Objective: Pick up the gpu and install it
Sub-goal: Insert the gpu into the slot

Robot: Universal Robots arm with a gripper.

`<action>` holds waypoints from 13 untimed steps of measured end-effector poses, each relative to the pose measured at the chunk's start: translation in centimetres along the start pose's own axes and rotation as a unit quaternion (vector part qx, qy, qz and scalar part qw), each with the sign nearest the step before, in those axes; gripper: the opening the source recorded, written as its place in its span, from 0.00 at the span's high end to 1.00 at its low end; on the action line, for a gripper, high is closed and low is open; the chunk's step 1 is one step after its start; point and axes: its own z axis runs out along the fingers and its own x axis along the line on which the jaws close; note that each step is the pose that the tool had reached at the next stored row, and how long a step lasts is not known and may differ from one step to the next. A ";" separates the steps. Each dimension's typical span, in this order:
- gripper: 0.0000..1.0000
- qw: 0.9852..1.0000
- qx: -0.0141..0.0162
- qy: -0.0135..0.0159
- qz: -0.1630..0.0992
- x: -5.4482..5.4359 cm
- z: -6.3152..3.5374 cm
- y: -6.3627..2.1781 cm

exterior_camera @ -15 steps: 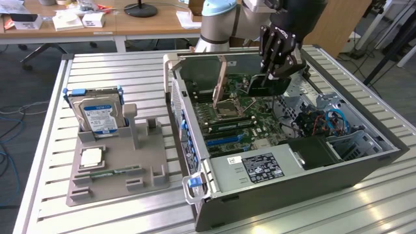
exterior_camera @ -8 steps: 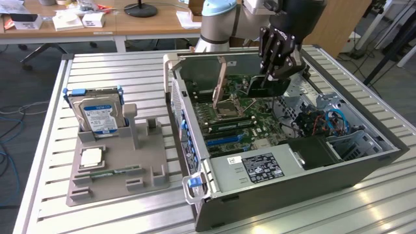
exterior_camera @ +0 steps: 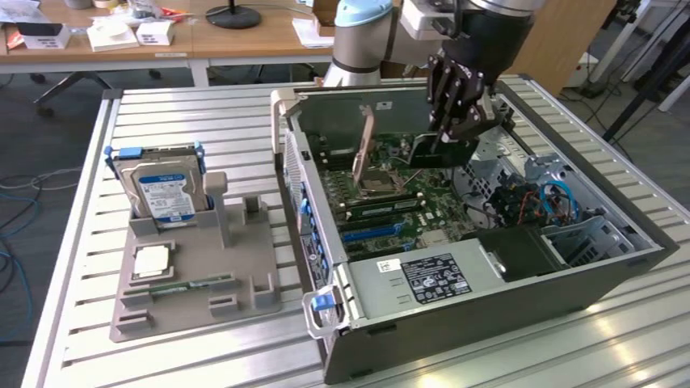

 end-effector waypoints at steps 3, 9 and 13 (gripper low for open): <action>0.73 1.000 0.003 0.000 -0.002 0.0 0.44 0.07; 0.73 1.000 0.008 -0.001 -0.007 0.1 1.14 0.26; 0.73 1.000 0.010 -0.001 -0.010 0.1 1.57 0.39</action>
